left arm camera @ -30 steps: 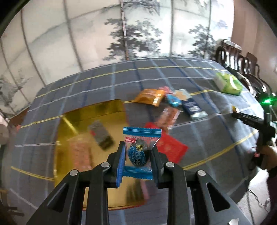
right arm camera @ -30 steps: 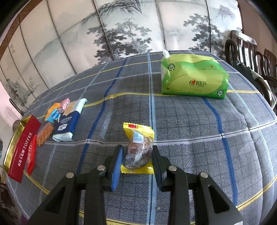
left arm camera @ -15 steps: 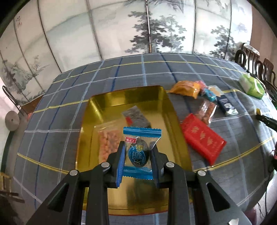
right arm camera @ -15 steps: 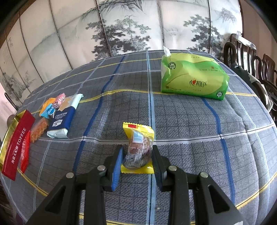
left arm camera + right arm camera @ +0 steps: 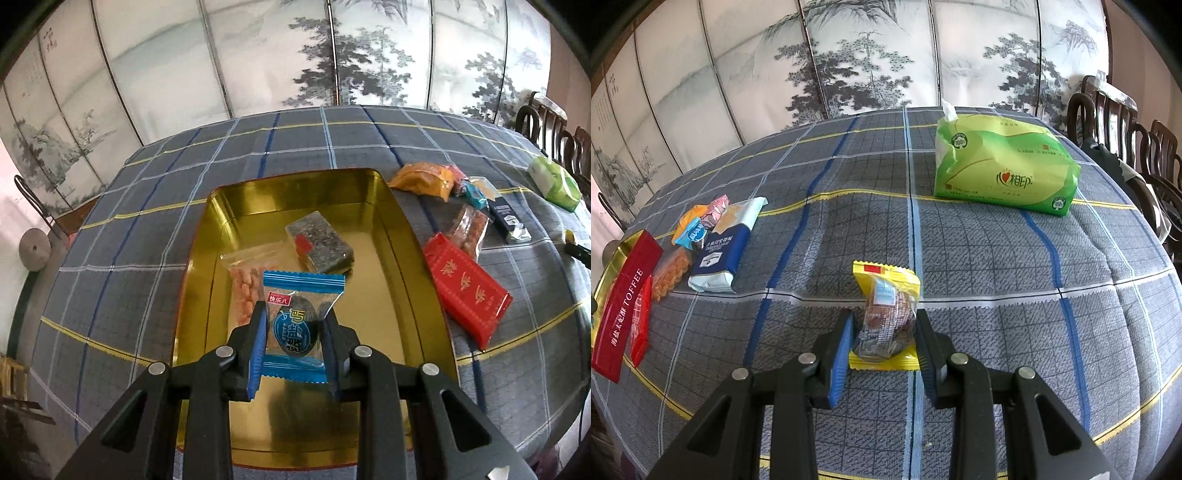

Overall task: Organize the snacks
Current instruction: 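Carry the blue snack into the gold tray and open the left gripper while the right holds the yellow snack, then carry the yellow snack into the gold tray and open the right gripper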

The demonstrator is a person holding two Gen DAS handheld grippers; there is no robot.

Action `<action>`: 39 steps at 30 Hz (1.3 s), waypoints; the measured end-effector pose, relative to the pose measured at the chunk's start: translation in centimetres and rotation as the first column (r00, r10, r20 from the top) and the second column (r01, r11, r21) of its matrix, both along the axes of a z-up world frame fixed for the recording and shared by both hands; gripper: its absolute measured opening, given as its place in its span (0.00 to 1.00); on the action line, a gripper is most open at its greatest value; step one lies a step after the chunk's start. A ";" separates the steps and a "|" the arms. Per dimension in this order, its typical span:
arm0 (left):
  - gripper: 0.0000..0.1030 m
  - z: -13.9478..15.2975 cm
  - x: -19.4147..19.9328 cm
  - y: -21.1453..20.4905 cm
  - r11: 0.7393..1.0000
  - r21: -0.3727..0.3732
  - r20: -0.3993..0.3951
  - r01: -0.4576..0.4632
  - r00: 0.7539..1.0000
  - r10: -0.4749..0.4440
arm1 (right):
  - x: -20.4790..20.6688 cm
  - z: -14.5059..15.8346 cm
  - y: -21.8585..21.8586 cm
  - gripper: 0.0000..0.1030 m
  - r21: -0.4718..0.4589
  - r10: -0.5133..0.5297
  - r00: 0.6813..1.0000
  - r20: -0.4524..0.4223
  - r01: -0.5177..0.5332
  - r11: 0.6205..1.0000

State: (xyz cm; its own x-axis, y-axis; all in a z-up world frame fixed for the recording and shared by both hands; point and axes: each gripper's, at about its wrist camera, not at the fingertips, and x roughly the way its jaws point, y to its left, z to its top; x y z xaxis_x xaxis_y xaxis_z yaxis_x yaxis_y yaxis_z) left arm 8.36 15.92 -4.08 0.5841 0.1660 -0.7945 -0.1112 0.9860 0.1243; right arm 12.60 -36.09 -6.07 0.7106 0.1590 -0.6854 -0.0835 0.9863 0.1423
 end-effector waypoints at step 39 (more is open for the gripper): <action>0.68 -0.4 -0.1 0.9 0.999 0.040 0.040 -0.033 0.999 0.032 | 0.0 0.1 0.0 0.32 -0.011 -0.002 1.000 -0.002 0.002 1.000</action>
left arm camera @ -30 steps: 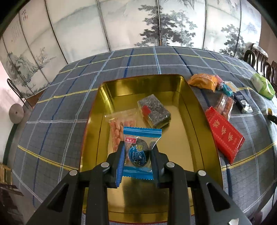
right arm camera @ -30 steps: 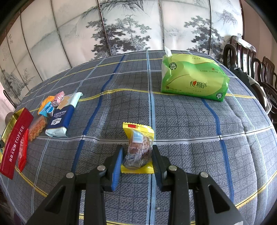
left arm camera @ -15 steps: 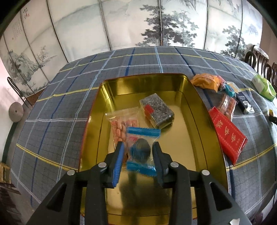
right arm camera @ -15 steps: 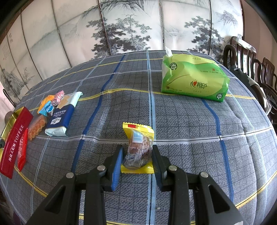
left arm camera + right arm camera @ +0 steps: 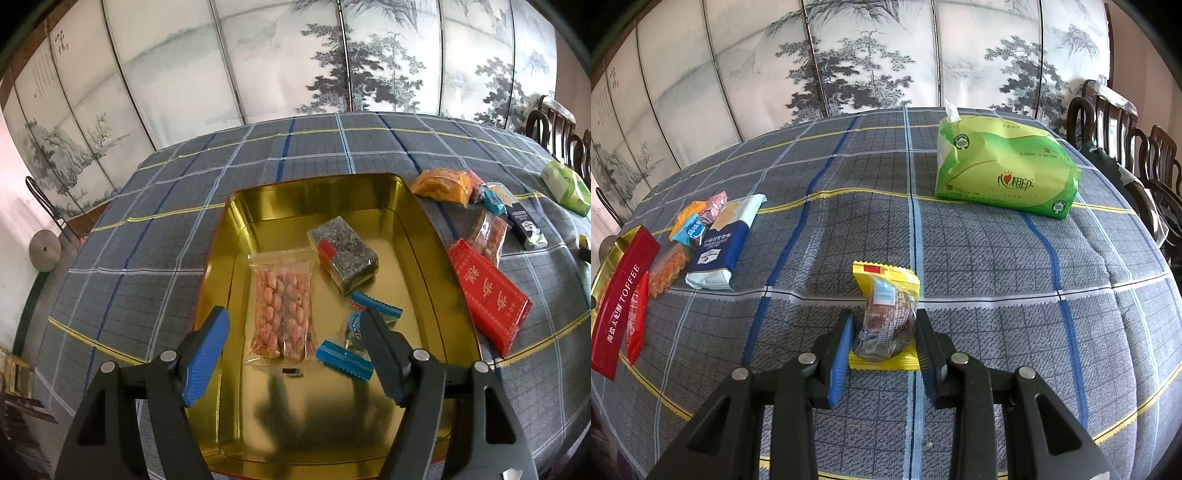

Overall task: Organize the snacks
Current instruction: 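Carry the yellow snack into the gold tray and open the right gripper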

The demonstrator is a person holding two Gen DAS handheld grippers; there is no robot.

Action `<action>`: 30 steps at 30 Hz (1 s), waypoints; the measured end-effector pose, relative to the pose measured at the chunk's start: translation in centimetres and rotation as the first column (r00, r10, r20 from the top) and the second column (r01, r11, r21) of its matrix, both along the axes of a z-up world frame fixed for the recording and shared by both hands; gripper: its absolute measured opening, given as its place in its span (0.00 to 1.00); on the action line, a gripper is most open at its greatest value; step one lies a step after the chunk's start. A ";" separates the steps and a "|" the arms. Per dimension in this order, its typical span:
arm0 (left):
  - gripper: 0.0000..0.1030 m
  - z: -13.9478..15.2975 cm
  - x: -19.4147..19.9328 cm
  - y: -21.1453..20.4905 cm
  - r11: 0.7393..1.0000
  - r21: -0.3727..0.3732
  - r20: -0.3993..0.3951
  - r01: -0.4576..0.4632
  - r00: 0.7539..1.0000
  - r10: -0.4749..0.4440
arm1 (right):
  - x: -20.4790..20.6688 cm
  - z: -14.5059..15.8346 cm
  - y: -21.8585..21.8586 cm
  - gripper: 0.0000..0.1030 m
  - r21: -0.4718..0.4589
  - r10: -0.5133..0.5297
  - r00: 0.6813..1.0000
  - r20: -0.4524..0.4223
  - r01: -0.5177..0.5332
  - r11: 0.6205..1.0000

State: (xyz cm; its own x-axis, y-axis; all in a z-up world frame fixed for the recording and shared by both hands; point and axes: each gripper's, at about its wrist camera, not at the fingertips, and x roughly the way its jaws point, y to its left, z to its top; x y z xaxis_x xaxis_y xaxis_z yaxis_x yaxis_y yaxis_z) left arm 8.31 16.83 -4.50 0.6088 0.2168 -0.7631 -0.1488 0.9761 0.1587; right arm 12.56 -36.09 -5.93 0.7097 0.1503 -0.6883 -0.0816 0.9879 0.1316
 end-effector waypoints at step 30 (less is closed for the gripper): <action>0.68 0.6 -1.0 2.4 0.998 -0.019 0.020 -0.056 0.998 0.057 | -4.3 7.5 17.8 0.32 -0.013 0.382 0.913 0.141 -0.384 0.923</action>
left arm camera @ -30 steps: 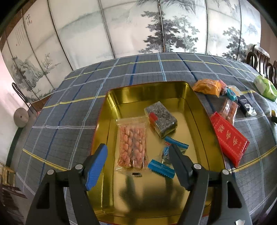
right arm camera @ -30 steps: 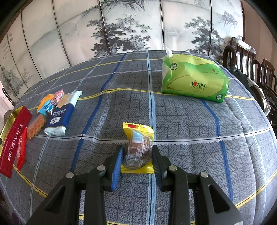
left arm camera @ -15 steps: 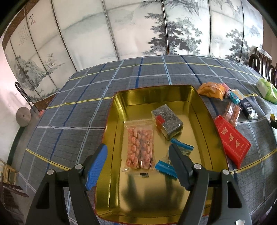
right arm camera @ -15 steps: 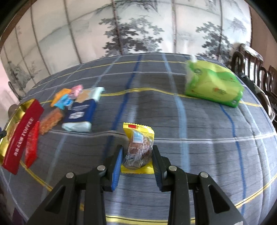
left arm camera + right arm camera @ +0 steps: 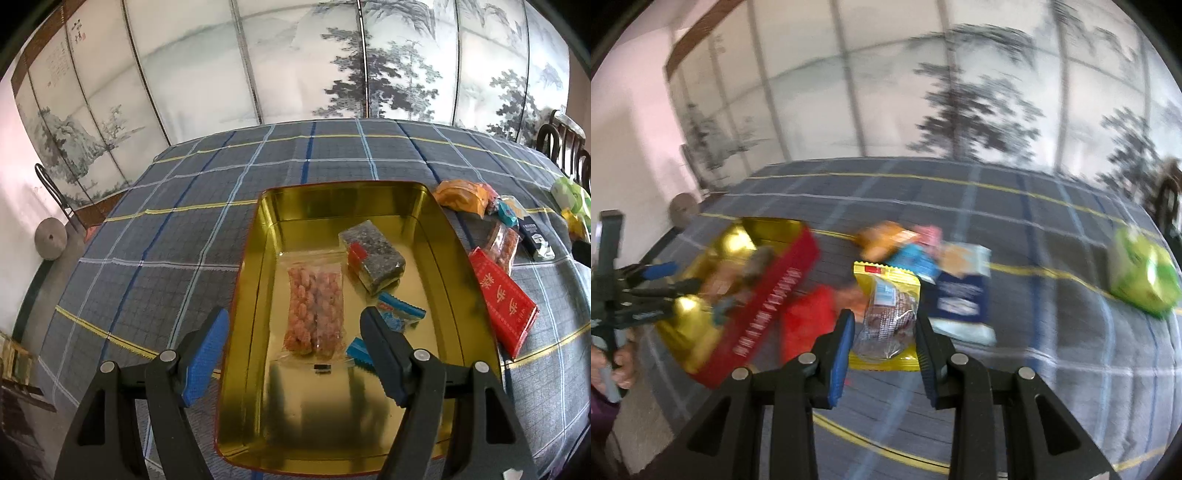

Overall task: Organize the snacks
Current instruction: 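Carry the yellow snack into the gold tray and open the right gripper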

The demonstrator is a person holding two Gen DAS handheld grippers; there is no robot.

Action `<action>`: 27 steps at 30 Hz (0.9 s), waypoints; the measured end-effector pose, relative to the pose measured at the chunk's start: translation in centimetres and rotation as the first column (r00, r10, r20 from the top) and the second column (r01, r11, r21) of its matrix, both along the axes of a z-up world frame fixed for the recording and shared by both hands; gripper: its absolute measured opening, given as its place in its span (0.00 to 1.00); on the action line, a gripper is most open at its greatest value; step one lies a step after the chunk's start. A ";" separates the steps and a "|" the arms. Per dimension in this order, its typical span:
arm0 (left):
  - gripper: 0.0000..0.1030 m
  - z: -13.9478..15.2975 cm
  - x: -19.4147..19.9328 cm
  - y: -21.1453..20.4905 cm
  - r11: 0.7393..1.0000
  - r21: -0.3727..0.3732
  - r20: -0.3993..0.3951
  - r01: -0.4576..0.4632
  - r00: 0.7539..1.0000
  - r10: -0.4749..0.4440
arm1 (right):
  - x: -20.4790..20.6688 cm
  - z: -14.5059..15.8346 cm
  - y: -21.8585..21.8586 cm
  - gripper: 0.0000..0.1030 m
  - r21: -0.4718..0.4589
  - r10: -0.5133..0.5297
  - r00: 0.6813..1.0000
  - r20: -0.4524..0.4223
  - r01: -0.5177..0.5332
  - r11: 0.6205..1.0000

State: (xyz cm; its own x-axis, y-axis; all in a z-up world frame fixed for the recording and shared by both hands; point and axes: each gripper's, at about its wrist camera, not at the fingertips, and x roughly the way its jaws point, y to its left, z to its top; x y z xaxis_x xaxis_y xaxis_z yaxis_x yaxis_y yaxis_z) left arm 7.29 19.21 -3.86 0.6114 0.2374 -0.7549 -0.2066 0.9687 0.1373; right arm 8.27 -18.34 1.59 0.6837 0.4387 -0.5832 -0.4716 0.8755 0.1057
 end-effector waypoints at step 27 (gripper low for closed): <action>0.78 1.2 -2.1 3.9 0.996 -0.056 0.044 -0.071 0.996 0.073 | 1.4 -1.6 19.9 0.32 -0.007 0.326 0.939 -0.108 -0.329 0.944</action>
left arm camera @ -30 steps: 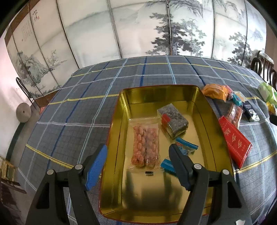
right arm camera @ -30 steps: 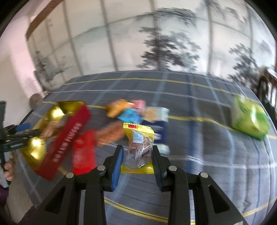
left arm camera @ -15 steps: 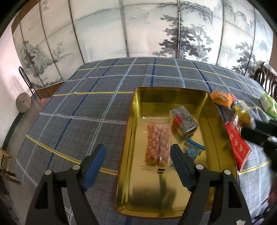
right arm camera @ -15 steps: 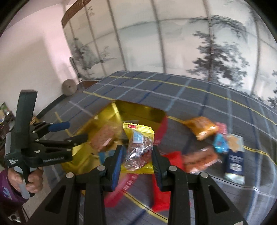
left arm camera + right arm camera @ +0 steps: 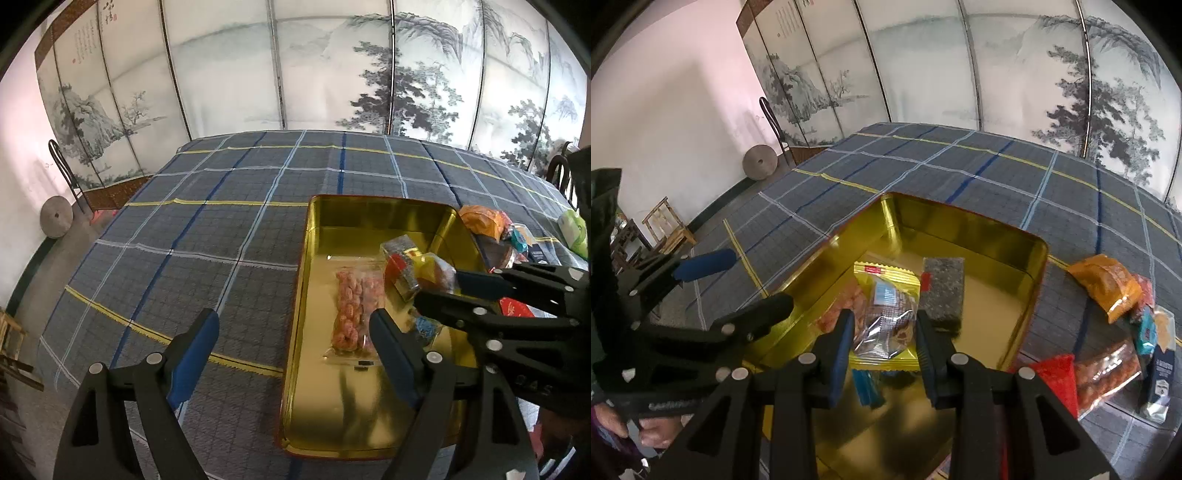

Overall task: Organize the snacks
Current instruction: 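Carry the yellow snack into the gold tray and open the right gripper, then grasp the red packet with gold characters with the right gripper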

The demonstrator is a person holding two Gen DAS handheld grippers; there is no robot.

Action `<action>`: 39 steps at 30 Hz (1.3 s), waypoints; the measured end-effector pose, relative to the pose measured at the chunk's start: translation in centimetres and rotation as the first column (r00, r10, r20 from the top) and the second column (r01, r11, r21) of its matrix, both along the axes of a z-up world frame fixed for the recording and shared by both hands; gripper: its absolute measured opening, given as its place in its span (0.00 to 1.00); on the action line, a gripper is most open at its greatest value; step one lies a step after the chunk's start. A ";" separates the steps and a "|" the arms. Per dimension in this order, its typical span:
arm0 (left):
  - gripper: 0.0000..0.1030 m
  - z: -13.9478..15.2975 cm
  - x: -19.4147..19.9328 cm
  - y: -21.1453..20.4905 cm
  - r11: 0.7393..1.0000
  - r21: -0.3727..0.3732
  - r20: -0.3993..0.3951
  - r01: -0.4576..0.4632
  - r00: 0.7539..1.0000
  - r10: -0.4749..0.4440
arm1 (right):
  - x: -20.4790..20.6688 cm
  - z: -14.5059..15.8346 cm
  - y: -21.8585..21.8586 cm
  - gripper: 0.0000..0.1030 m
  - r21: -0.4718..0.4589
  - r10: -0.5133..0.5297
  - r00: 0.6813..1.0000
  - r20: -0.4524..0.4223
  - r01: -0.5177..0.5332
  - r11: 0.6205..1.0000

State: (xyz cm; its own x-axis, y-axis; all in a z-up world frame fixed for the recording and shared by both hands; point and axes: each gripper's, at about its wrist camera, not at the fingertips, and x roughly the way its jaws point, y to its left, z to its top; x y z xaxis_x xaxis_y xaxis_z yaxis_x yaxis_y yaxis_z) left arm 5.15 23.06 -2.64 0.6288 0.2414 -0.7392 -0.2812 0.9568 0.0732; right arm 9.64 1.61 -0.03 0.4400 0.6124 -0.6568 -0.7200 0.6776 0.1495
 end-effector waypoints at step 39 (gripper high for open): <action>0.84 1.5 -0.2 -1.5 0.999 0.016 0.004 0.042 0.999 -0.042 | 0.5 -4.3 -10.0 0.61 -0.294 -0.079 0.996 0.031 0.085 0.952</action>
State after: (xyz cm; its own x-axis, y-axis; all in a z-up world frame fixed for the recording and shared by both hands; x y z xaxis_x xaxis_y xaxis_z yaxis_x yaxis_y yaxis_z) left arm 4.93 21.56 -1.16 0.6418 0.2260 -0.7328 -0.2407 0.9667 0.0872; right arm 10.11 -8.40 -4.35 0.4944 0.3540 -0.7939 -0.6610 0.7462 -0.0789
